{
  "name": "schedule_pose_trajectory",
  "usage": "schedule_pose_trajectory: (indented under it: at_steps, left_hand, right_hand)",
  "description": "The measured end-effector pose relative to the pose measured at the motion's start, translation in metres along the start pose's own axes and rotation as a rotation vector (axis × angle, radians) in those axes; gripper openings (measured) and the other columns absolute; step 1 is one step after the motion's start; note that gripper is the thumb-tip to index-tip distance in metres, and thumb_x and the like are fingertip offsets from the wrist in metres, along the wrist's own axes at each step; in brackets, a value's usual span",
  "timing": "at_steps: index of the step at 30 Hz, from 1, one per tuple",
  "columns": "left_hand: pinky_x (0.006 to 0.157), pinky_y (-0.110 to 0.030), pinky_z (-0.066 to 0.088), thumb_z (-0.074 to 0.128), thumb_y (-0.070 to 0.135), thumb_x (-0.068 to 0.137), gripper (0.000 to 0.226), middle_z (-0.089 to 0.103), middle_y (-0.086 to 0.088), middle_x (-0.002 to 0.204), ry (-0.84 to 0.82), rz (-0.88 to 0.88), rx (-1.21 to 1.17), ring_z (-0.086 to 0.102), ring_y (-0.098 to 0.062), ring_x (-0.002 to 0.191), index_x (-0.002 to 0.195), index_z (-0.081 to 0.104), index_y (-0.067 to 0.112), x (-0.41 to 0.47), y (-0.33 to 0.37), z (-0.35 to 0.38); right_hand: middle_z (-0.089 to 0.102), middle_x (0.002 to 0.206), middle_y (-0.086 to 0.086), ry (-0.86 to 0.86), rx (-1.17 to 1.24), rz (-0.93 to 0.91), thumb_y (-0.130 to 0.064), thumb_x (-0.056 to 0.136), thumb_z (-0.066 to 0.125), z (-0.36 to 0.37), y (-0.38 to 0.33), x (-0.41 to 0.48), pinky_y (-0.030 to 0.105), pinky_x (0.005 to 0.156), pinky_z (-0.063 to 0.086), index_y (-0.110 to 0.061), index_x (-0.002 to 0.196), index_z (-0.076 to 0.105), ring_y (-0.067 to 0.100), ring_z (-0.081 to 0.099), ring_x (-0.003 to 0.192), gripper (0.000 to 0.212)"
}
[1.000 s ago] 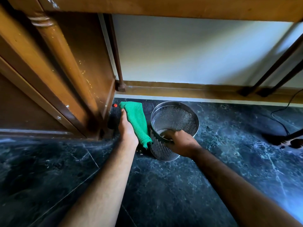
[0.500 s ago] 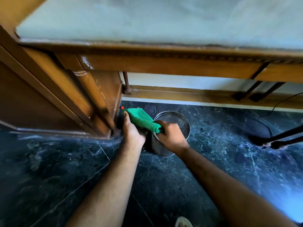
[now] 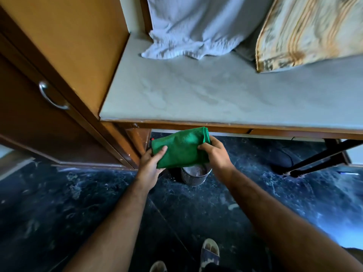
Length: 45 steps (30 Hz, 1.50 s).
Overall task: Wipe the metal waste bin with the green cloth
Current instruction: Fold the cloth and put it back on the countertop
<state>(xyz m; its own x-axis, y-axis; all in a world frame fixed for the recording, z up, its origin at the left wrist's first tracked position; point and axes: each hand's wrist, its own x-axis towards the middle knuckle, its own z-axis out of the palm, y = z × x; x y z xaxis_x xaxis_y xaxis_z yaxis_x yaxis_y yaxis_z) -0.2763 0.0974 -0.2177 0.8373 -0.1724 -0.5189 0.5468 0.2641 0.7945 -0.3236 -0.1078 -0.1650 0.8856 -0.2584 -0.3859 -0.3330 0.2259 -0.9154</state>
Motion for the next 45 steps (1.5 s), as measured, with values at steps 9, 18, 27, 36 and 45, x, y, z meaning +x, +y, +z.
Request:
schedule_pose_trajectory:
  at_steps: [9,18,27,36,45]
  left_hand:
    - [0.075,-0.021,0.058,0.082,0.036,0.078,0.029,0.081,0.009,0.095,0.044,0.254,0.425,0.076,-0.009,0.09,0.101,0.075,0.019,-0.048,0.125,0.062]
    - [0.064,-0.029,0.06,0.065,0.018,0.092,0.011,0.08,0.007,0.077,0.059,0.145,0.365,0.075,-0.013,0.075,0.085,0.074,0.02,-0.025,0.199,0.112]
    - [0.081,-0.049,0.062,0.077,0.016,0.084,0.033,0.074,-0.02,0.109,0.04,0.141,0.598,0.073,-0.033,0.1,0.113,0.069,0.002,0.041,0.232,0.109]
    - [0.084,-0.051,0.061,0.085,0.021,0.077,0.042,0.072,-0.016,0.103,0.155,0.141,0.8,0.071,-0.035,0.099,0.113,0.069,0.004,0.113,0.231,0.096]
    - [0.084,-0.029,0.056,0.085,0.026,0.077,0.039,0.077,-0.012,0.099,0.203,0.223,0.997,0.067,-0.02,0.084,0.105,0.073,0.003,0.144,0.215,0.101]
  right_hand:
    - [0.072,0.091,0.016,0.079,-0.144,0.095,-0.006,0.076,0.065,-0.028,-0.129,-0.022,0.055,0.08,0.06,-0.009,0.091,0.068,0.032,0.069,0.085,0.015]
    - [0.071,0.1,0.022,0.057,-0.147,0.084,0.005,0.085,0.069,-0.049,-0.213,0.011,0.039,0.075,0.063,0.006,0.11,0.067,0.032,0.072,0.087,0.025]
    - [0.075,0.1,0.023,0.227,-0.149,0.121,0.002,0.072,0.084,-0.046,-0.221,0.072,0.037,0.072,0.064,0.006,0.111,0.07,0.032,0.076,0.083,0.041]
    - [0.075,0.081,0.016,0.322,-0.38,0.206,0.002,0.068,0.086,-0.021,-0.189,0.142,0.048,0.075,0.064,-0.013,0.065,0.071,0.034,0.076,0.077,0.022]
    - [0.076,0.079,0.002,0.307,-0.653,0.171,-0.014,0.071,0.086,-0.024,-0.175,0.181,0.017,0.056,0.052,-0.014,0.087,0.08,0.008,0.067,0.061,0.017]
